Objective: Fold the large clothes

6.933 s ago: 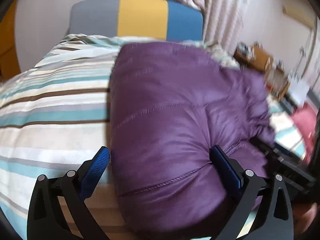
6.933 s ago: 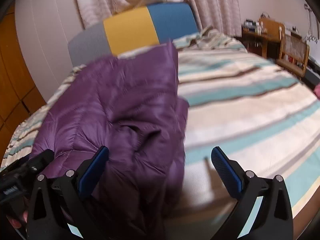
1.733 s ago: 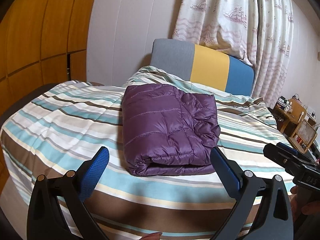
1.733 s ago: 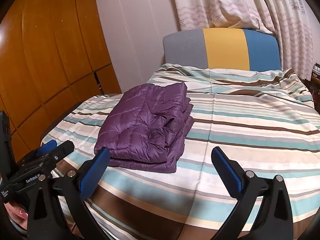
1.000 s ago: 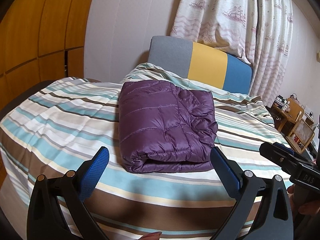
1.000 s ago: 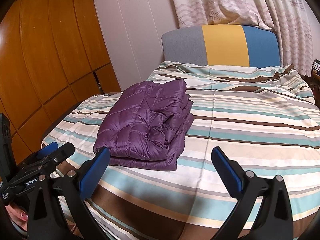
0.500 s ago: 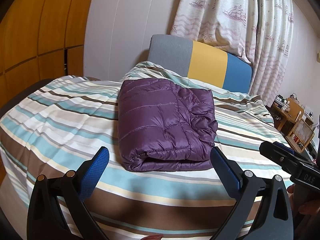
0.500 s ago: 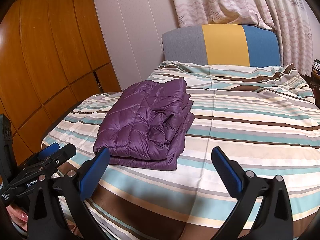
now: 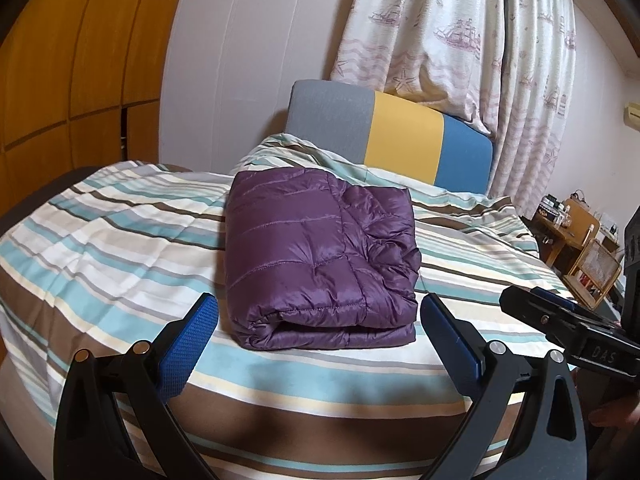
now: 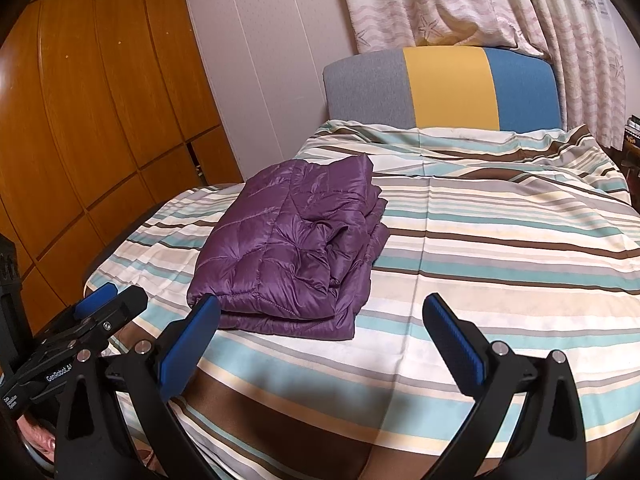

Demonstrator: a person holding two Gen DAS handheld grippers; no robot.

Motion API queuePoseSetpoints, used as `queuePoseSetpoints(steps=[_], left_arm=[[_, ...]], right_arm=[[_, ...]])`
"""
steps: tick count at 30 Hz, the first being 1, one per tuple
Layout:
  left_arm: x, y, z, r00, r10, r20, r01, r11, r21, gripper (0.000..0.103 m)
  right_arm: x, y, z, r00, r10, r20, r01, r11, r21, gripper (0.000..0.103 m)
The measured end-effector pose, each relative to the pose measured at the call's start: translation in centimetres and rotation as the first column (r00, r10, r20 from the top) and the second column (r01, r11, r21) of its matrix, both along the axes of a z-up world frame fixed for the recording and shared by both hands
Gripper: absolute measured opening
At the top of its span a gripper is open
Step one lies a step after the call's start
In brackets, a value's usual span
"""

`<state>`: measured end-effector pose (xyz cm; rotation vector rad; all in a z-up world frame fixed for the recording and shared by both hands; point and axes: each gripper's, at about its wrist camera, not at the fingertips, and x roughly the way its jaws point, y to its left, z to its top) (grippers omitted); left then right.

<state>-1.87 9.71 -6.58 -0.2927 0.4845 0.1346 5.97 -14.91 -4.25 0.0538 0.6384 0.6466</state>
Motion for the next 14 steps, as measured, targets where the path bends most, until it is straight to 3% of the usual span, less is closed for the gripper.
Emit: queuePoseSetpoints(steps=[8, 14], left_arm=[[0.8, 0.3, -1.1, 0.999, 0.005, -0.050, -0.006, 1.000, -0.024, 0.100], [2.4, 1.6, -3.3, 0.993, 0.012, -0.122, -0.019, 0.998, -0.056, 0.100]], right_arm=[[0.3, 0.1, -0.6, 1.000, -0.001, -0.016, 0.001, 1.000, -0.001, 0.101], [2.2, 0.2, -2.6, 0.997, -0.016, -0.080, 0.015, 1.000, -0.019, 0.101]])
